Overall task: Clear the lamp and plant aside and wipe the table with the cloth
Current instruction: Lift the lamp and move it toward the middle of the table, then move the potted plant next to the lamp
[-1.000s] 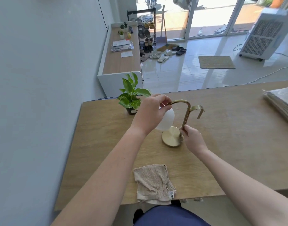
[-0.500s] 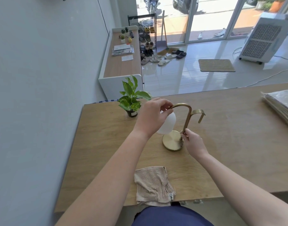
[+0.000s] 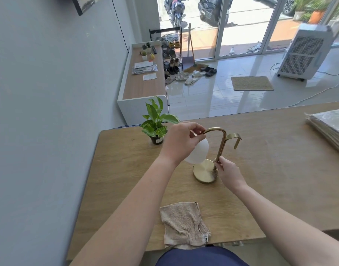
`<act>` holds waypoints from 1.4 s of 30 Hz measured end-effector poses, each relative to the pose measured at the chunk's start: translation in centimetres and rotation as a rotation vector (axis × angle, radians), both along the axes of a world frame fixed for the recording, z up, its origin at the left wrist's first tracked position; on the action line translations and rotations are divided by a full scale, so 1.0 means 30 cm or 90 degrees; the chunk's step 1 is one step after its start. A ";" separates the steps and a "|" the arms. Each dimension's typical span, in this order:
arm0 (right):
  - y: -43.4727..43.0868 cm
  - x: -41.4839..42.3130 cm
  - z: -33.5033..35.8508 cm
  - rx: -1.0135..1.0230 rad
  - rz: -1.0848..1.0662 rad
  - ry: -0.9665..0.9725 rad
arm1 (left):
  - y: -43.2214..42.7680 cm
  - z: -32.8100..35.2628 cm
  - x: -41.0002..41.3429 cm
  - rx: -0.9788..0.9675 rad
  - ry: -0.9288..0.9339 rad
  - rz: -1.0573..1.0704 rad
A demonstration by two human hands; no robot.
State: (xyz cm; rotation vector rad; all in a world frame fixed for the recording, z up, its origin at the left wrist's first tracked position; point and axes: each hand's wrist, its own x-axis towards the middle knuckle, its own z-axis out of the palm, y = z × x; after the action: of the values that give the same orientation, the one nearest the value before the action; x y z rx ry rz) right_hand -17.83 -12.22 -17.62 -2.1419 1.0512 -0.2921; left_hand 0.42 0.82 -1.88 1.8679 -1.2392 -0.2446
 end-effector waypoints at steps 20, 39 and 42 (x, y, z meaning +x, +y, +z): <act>0.232 0.079 -0.029 0.031 -0.409 -0.244 | 0.479 -0.445 0.272 0.009 0.444 0.348; 0.185 0.861 -0.049 0.510 -0.189 -0.352 | 0.197 -0.568 0.649 0.056 0.650 0.233; 0.159 0.914 -0.077 0.541 -0.211 -0.370 | 0.160 -0.585 0.680 0.055 0.671 0.231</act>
State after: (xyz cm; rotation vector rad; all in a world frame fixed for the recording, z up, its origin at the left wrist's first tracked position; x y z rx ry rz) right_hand 9.60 -7.43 -19.93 -1.0334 0.9367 -0.4807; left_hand 20.84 5.62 -19.42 1.5975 -0.1714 -0.9363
